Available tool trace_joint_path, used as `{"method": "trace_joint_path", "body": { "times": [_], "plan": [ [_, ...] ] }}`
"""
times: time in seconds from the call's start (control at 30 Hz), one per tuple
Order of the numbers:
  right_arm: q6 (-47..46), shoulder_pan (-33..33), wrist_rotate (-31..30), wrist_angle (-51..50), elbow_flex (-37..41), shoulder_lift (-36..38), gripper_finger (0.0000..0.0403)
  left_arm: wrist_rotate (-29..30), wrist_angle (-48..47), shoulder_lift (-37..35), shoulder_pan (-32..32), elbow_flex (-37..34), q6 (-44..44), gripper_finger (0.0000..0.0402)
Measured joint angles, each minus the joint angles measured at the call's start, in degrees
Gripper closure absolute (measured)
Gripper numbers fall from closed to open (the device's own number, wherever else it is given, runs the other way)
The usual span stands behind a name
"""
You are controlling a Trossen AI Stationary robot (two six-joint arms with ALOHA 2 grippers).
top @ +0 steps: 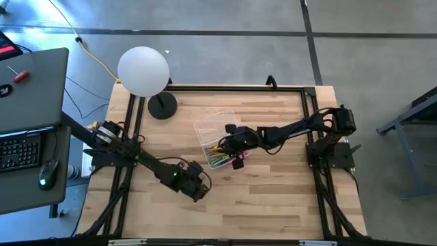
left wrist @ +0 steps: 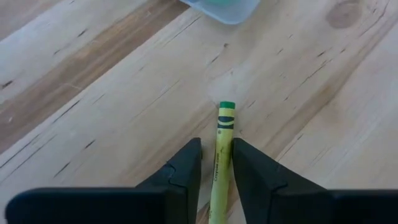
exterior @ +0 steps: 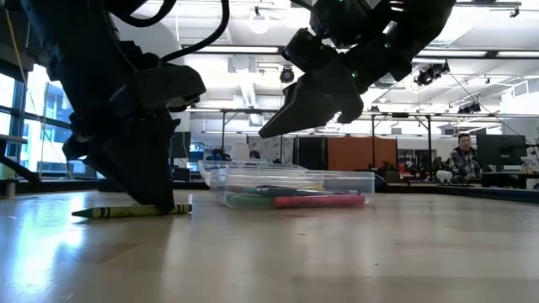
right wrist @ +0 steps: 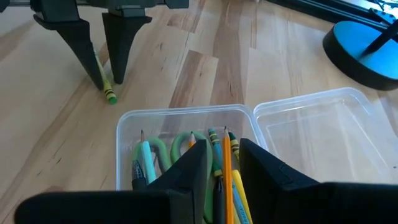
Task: Pick & place school supplies into a supply box
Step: Put the green crayon into the transparent supply box
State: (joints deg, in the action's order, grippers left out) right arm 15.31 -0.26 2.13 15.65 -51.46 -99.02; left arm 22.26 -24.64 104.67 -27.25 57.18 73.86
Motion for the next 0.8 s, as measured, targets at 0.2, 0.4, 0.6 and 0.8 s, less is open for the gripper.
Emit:
{"method": "trace_joint_path", "body": {
  "times": [0.2, 0.4, 0.6, 0.8],
  "plan": [
    [0.02, 0.01, 0.02, -0.01, 0.0, 0.0, 0.0329, 1.96, -6.96, -0.16, -0.09, 4.8, -0.31, 0.0291],
    [-0.25, -0.01, 0.0, 0.02, 0.0, 0.0, 0.0329, 5.19, -7.79, -0.25, -1.22, 6.77, -2.48, 0.0289],
    [-0.48, 0.01, 0.02, 0.01, 0.0, 0.0, 0.0329, 10.37, -9.45, -0.25, -4.21, 6.78, -1.63, 0.0291],
    [-1.71, 0.01, -0.08, 0.07, 0.0, 0.0, 0.0329, 29.37, -10.98, -1.14, -9.43, 7.78, -1.01, 0.0291]
  ]
}}
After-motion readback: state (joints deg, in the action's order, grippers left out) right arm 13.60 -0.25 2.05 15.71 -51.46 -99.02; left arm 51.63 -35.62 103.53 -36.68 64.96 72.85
